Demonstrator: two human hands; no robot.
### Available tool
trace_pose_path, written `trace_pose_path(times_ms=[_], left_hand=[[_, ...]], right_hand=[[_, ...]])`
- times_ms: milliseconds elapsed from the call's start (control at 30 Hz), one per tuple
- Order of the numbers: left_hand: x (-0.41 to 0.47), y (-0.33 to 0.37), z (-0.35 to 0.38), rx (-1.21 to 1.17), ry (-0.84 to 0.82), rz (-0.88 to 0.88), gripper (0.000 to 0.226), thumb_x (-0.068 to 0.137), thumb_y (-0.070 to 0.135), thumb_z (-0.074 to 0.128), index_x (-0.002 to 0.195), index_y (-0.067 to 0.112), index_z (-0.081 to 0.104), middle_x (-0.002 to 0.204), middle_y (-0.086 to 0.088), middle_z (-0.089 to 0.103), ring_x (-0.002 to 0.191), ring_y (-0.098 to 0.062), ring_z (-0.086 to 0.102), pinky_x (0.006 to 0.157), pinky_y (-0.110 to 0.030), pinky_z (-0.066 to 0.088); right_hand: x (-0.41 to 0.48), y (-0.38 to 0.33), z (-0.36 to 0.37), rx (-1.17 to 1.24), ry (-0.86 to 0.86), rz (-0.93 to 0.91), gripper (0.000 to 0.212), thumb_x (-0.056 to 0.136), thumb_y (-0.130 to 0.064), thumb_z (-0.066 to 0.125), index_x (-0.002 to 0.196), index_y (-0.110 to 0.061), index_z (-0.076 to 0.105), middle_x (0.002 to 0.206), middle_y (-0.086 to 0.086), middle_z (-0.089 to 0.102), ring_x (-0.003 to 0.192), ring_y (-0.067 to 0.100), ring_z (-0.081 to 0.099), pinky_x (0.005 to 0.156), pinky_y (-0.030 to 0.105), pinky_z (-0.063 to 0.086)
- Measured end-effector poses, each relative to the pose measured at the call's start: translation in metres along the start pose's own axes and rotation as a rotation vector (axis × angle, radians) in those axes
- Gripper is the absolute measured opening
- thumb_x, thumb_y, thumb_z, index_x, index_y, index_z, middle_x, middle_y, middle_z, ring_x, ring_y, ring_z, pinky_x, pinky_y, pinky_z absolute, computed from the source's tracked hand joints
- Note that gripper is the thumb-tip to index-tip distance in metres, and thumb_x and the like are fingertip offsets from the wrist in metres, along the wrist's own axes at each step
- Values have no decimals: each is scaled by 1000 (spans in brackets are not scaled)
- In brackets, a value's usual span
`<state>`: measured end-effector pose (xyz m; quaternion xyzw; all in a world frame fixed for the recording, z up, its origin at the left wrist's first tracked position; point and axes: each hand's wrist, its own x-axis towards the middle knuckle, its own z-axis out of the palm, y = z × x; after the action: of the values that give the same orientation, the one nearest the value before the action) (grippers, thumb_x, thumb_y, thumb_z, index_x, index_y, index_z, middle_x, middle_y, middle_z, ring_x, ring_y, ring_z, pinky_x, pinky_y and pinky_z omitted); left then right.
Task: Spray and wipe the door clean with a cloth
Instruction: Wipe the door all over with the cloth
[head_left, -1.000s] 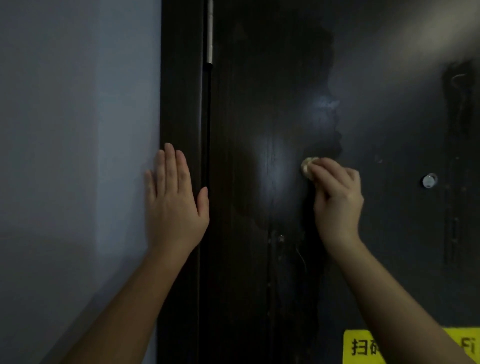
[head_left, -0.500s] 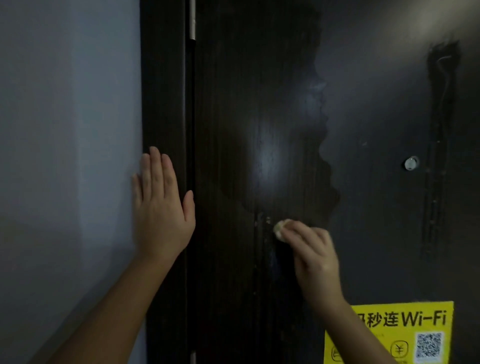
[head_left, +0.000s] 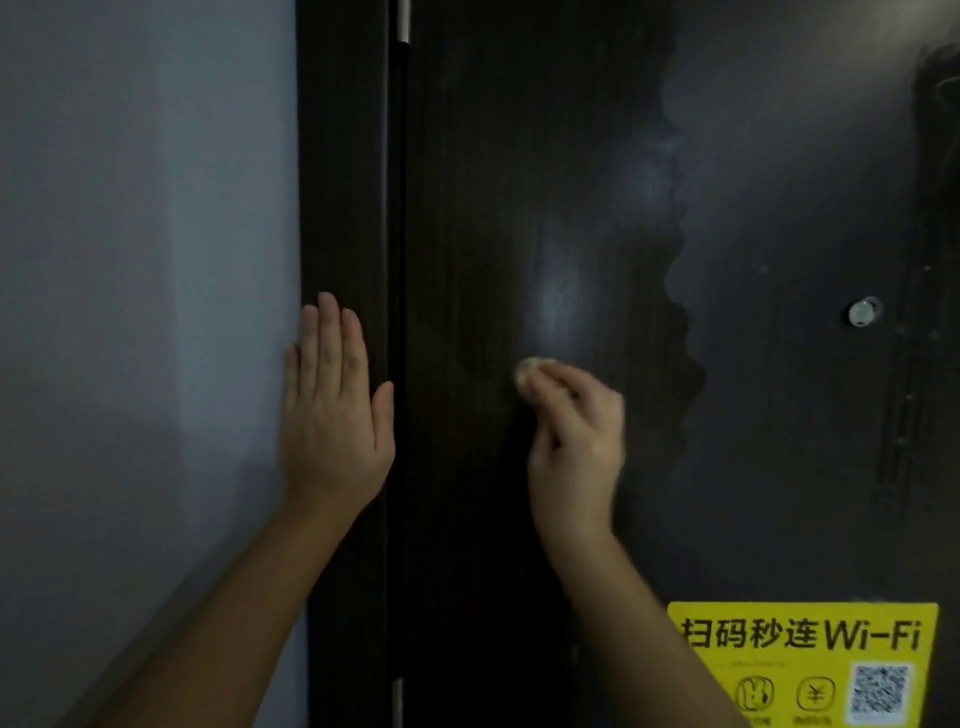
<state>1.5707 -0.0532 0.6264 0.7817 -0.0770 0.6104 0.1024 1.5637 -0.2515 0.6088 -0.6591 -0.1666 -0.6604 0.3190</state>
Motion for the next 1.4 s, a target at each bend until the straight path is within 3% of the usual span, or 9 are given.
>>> trace_pose_path(times_ms=[133, 267, 500, 667, 833, 1000, 1200, 1300, 1400], left_hand=[[-1, -7, 0, -98, 55, 56, 56, 100, 24, 27, 149, 3, 10, 159, -12, 6, 148, -25, 3, 121, -40, 5], [-1, -12, 3, -151, 126, 92, 51, 101, 18, 29, 148, 4, 17, 157, -11, 13, 148, -25, 9, 120, -44, 10], [0, -14, 5, -138, 108, 97, 51, 102, 22, 26, 148, 6, 12, 157, -10, 12, 147, -25, 8, 118, -51, 12], [0, -15, 6, -125, 110, 86, 50, 102, 23, 23, 148, 5, 14, 157, -11, 15, 147, -24, 9, 119, -48, 10], [-6, -14, 4, -59, 88, 63, 51, 101, 21, 28, 148, 8, 14, 157, -9, 14, 148, -22, 7, 119, -48, 10], [-31, -6, 7, -56, 45, -3, 54, 100, 28, 27, 149, 8, 15, 158, -10, 13, 148, -21, 6, 117, -51, 13], [-53, -1, 13, 20, -20, -28, 63, 96, 34, 30, 150, 9, 7, 159, -9, 6, 148, -18, -2, 118, -48, 8], [-56, 0, 15, 21, -15, -35, 63, 97, 33, 30, 150, 8, 8, 158, -10, 7, 148, -19, -1, 118, -49, 10], [-56, 2, 15, 0, -8, -47, 62, 97, 33, 30, 150, 8, 9, 158, -10, 7, 148, -19, -1, 117, -51, 11]], right_hand=[[-48, -15, 10, -14, -267, -221, 35, 87, -6, 50, 115, -10, 69, 121, 5, 63, 104, 17, 51, 88, 28, 49], [14, -26, 21, -24, -103, -115, 36, 84, -3, 51, 113, -10, 71, 117, 5, 65, 100, 20, 53, 88, 21, 41], [-15, -55, 34, -39, -330, -244, 40, 78, 1, 69, 115, -14, 68, 121, -1, 64, 99, 16, 54, 82, 26, 51], [47, -68, 48, -28, -165, -147, 33, 81, 0, 63, 111, -11, 70, 117, 2, 66, 100, 19, 55, 84, 23, 45], [-41, -44, 28, -62, -388, -279, 44, 78, -1, 67, 118, -19, 66, 127, -7, 60, 98, 15, 55, 80, 25, 48], [-6, -9, 17, -22, -126, -75, 36, 85, -4, 48, 111, -9, 71, 119, 3, 66, 95, 18, 50, 88, 15, 37], [-84, 9, -10, -65, -263, -142, 39, 86, -4, 52, 120, -15, 66, 130, -6, 57, 102, 16, 51, 90, 21, 41], [-49, 40, -30, -144, -53, -5, 48, 74, 18, 64, 113, -9, 70, 121, 0, 62, 103, 21, 53, 92, 21, 40], [-16, 45, -32, -121, 136, 132, 40, 80, 12, 59, 113, -7, 69, 120, 5, 63, 106, 26, 54, 94, 26, 43]])
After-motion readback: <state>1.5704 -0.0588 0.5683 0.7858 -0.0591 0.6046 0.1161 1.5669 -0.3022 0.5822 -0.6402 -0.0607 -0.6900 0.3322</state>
